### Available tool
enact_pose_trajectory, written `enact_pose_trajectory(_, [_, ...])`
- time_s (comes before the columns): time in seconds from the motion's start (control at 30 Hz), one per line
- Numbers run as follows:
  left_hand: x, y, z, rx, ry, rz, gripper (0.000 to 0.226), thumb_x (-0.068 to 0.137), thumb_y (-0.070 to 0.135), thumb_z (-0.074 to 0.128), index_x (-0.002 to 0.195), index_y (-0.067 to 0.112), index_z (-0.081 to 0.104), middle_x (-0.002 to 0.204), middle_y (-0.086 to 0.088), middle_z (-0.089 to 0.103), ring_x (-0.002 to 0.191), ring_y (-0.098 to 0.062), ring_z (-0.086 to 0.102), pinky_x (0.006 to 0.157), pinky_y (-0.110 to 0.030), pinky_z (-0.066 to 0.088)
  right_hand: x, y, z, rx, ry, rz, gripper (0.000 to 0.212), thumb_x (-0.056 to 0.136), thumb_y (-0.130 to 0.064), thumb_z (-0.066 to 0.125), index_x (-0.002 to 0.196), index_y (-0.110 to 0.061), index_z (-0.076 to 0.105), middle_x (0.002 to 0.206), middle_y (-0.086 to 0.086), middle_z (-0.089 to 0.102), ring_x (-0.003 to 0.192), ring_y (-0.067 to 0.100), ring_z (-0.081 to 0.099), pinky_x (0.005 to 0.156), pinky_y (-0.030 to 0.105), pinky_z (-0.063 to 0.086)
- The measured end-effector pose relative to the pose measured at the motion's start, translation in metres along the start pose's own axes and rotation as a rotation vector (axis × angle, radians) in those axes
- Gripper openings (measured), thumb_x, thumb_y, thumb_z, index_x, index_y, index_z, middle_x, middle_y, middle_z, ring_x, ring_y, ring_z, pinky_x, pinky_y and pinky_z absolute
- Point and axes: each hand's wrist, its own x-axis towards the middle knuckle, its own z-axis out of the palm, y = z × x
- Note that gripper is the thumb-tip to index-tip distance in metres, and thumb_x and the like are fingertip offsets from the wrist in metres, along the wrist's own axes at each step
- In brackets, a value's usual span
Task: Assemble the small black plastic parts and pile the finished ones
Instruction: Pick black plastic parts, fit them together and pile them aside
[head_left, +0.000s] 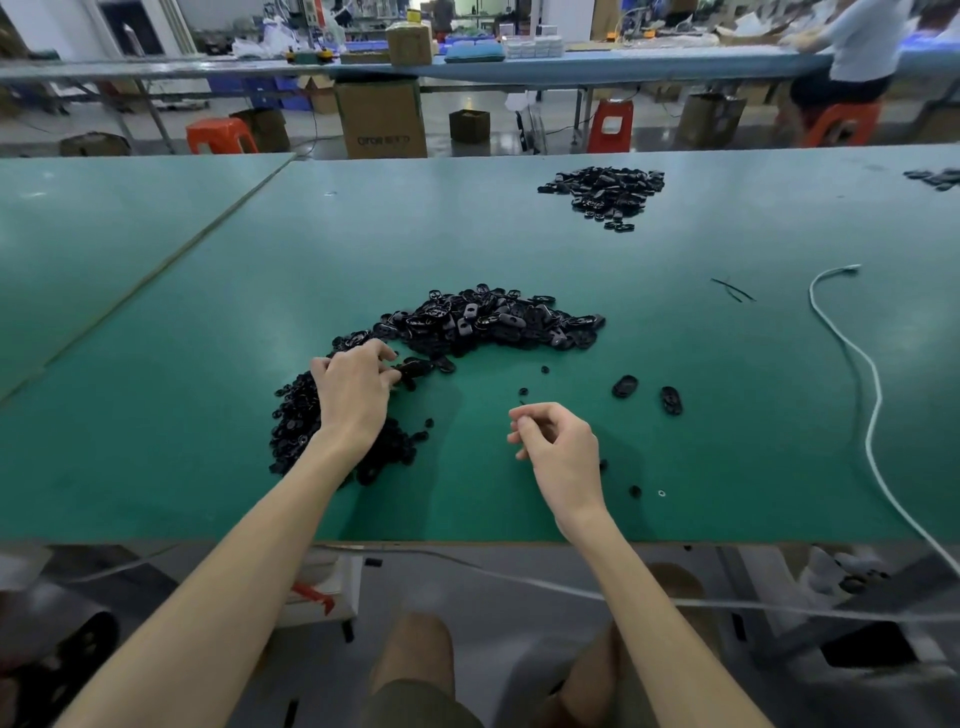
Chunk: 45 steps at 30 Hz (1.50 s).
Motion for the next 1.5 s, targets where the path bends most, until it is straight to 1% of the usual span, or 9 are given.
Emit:
enact_pose_trajectory(0.13, [0.002,0.010,-0.009,-0.211,-0.102,-0.078,0.009,0.093,0.015,0.074,0.096,0.024,0.074,0.084,0.009,0.072,0.089,-0.017,0.069,0.100,-0.037,0.036,0.002,0.000,0.003,-0.038,-0.021,-0.014,0.014,0.103,-0.010,0.060,0.099,-0.016,0.071,0.084,0.000,0.074,0.073,0.004,0.070,0.063,0.017,0.054])
enact_pose_trajectory(0.23, [-0.009,0.027,-0.015,-0.478,-0.297,-0.061,0.017,0.087,0.009,0.079,0.090,0.026,0.077,0.079,0.002,0.076,0.081,-0.021,0.073,0.083,-0.035,0.056,0.002,0.000,0.005,-0.015,-0.044,-0.028,0.008,0.101,-0.017,0.065,0.108,-0.016,0.070,0.089,0.000,0.073,0.077,0.008,0.070,0.064,0.020,0.055])
enact_pose_trajectory(0.4, [-0.033,0.041,-0.009,-0.502,-0.432,0.086,0.015,0.084,0.011,0.083,0.086,0.026,0.080,0.081,0.003,0.077,0.080,-0.015,0.071,0.076,-0.030,0.055,0.002,-0.002,0.007,-0.077,-0.126,-0.067,0.025,0.097,-0.022,0.072,0.121,-0.017,0.069,0.100,0.001,0.070,0.093,0.014,0.069,0.078,0.028,0.058])
enact_pose_trajectory(0.53, [-0.042,0.044,-0.008,-0.497,-0.497,0.161,0.013,0.082,0.010,0.083,0.086,0.023,0.082,0.079,0.009,0.077,0.076,-0.004,0.070,0.073,-0.018,0.053,0.002,-0.001,0.004,-0.050,-0.087,-0.056,0.007,0.096,-0.016,0.072,0.097,-0.019,0.066,0.087,0.000,0.072,0.079,0.011,0.070,0.064,0.020,0.053])
enact_pose_trajectory(0.63, [-0.040,0.042,-0.012,-0.441,-0.451,0.181,0.012,0.084,0.013,0.083,0.093,0.021,0.080,0.084,0.011,0.076,0.080,-0.003,0.069,0.078,-0.014,0.050,0.001,0.000,0.004,-0.086,-0.095,-0.059,0.011,0.097,-0.015,0.071,0.091,-0.019,0.063,0.085,0.000,0.071,0.077,0.011,0.070,0.066,0.022,0.054])
enact_pose_trajectory(0.83, [-0.016,0.020,-0.022,-0.065,-0.380,0.094,0.006,0.089,0.021,0.079,0.093,0.022,0.075,0.090,0.010,0.071,0.089,-0.013,0.065,0.102,-0.040,0.044,0.004,0.001,0.007,-0.057,-0.043,-0.038,0.011,0.097,-0.015,0.071,0.091,-0.018,0.062,0.080,0.001,0.072,0.072,0.009,0.070,0.061,0.021,0.054])
enact_pose_trajectory(0.97, [-0.026,0.015,-0.012,0.001,-0.387,0.150,0.008,0.091,0.029,0.078,0.089,0.027,0.070,0.089,0.011,0.066,0.089,-0.011,0.057,0.088,-0.035,0.023,0.005,0.002,0.008,-0.069,-0.040,-0.036,0.010,0.096,-0.015,0.072,0.092,-0.017,0.064,0.082,0.002,0.072,0.071,0.010,0.071,0.062,0.023,0.056])
enact_pose_trajectory(1.33, [-0.037,0.032,0.006,0.210,-0.303,0.347,0.017,0.106,0.033,0.053,0.108,0.023,0.067,0.107,0.003,0.059,0.108,-0.020,0.053,0.098,-0.036,0.023,0.004,0.004,0.007,-0.012,0.008,-0.012,0.008,0.097,-0.015,0.070,0.092,-0.016,0.065,0.075,0.000,0.073,0.069,0.012,0.071,0.061,0.023,0.055])
enact_pose_trajectory(1.5, [-0.052,0.043,0.014,0.152,-0.305,0.351,0.009,0.101,0.031,0.062,0.100,0.022,0.062,0.098,0.003,0.056,0.101,-0.021,0.055,0.088,-0.035,0.020,0.004,0.003,0.005,-0.001,0.010,-0.003,0.007,0.097,-0.016,0.071,0.092,-0.015,0.065,0.074,0.002,0.073,0.065,0.007,0.068,0.059,0.018,0.051])
